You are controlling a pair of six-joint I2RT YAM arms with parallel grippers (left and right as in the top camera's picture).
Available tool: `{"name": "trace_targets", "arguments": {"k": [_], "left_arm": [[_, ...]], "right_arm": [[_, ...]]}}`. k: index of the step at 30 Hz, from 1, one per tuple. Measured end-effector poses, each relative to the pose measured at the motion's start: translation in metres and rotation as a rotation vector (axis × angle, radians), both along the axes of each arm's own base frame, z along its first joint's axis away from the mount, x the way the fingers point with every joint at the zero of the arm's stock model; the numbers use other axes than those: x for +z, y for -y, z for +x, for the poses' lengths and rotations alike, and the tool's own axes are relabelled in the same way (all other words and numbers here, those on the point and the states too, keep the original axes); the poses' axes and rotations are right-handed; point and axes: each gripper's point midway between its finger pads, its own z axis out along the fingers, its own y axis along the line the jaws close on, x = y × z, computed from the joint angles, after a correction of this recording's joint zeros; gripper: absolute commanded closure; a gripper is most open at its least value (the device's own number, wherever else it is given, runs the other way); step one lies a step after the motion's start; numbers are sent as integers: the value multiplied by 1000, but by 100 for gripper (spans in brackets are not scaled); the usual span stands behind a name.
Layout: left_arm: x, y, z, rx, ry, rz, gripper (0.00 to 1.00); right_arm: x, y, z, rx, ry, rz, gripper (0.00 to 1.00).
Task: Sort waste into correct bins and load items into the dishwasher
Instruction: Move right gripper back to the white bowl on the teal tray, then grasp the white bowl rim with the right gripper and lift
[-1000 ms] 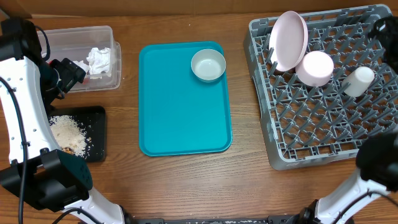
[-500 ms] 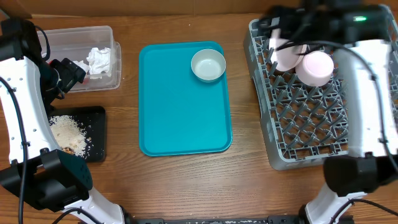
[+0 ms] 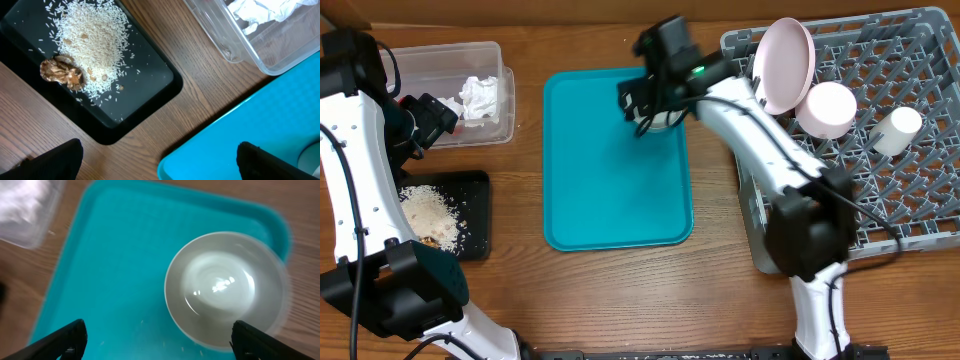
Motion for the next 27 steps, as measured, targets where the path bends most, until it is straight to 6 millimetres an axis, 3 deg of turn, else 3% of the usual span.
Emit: {"name": "trace_targets", "arguments": {"k": [4, 7, 11, 16, 17, 20, 24, 27], "left_arm": [[0, 0, 0, 0, 0, 0, 0], [0, 0, 0, 0, 0, 0, 0], [0, 0, 0, 0, 0, 0, 0], [0, 0, 0, 0, 0, 0, 0], [0, 0, 0, 0, 0, 0, 0], [0, 0, 0, 0, 0, 0, 0], [0, 0, 0, 0, 0, 0, 0], [0, 0, 0, 0, 0, 0, 0]], "right_arm": [[-44, -14, -3, 25, -24, -67, 7], [-69, -12, -3, 19, -35, -129, 7], [-90, -3, -3, 3, -39, -210, 20], [-96, 6, -4, -3, -47, -258, 40], [-97, 7, -6, -3, -51, -265, 48], [-101, 12, -16, 10, -85, -298, 66], [-99, 8, -32, 37, -123, -332, 83], [-88, -1, -38, 52, -126, -337, 84]]}}
